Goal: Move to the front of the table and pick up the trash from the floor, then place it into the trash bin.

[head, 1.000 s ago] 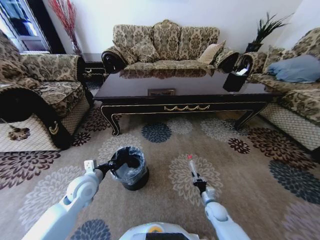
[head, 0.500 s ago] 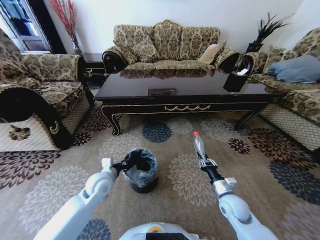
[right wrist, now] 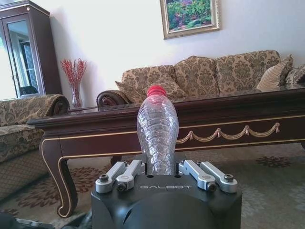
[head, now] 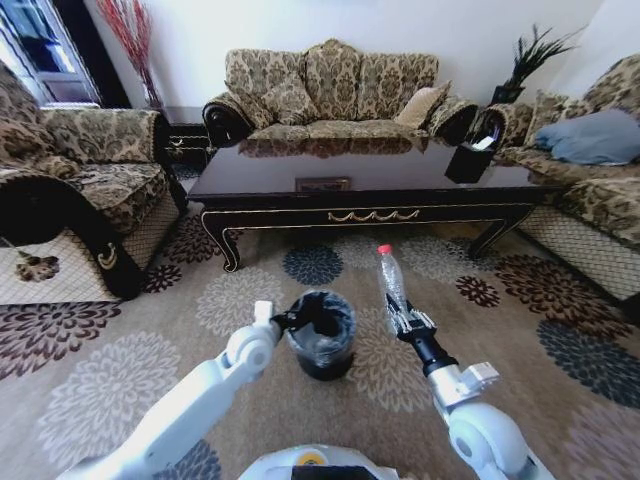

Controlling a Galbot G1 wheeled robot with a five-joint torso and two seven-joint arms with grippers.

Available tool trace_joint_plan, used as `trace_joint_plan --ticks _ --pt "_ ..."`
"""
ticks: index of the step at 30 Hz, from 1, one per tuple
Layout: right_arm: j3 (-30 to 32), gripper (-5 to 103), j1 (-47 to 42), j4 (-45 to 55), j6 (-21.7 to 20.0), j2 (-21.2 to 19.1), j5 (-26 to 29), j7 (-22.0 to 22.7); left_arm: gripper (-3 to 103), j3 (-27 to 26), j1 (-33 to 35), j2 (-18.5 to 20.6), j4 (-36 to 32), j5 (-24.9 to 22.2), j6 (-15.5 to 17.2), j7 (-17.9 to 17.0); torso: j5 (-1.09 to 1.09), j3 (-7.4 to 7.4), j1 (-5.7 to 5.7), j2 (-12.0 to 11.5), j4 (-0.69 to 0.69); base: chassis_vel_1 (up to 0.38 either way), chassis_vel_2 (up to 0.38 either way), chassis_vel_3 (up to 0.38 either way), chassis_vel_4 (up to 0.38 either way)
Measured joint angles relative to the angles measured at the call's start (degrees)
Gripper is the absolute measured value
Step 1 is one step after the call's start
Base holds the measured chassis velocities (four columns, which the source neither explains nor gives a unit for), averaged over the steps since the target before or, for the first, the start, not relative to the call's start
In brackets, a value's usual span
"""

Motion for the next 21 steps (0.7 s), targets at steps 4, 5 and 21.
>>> trace_joint_plan --ticks 4,5,21 --pt "-0.58 26 -0.11 0.96 -0.21 0.63 -0.09 0.03 4 5.28 -4.20 -2.25 2.53 -0.90 0.15 -0.87 0.01 0.00 0.00 0.00 0.00 0.000 0.000 0.000 0.000" --pt "-0.58 26 -0.11 0.96 -0.21 0.63 -0.09 0.03 4 5.28 -4.20 -2.25 2.53 -0.90 0.15 -0.87 0.01 0.00 0.00 0.00 0.00 0.000 0.000 0.000 0.000" --pt "-4.48 26 0.36 -2.80 0.84 1.66 -2.78 -0.33 4 11.69 -9.17 -9.48 6.17 -1.87 0.54 -3.17 0.00 0.00 0.00 0.00 0.00 0.000 0.000 0.000 0.000"
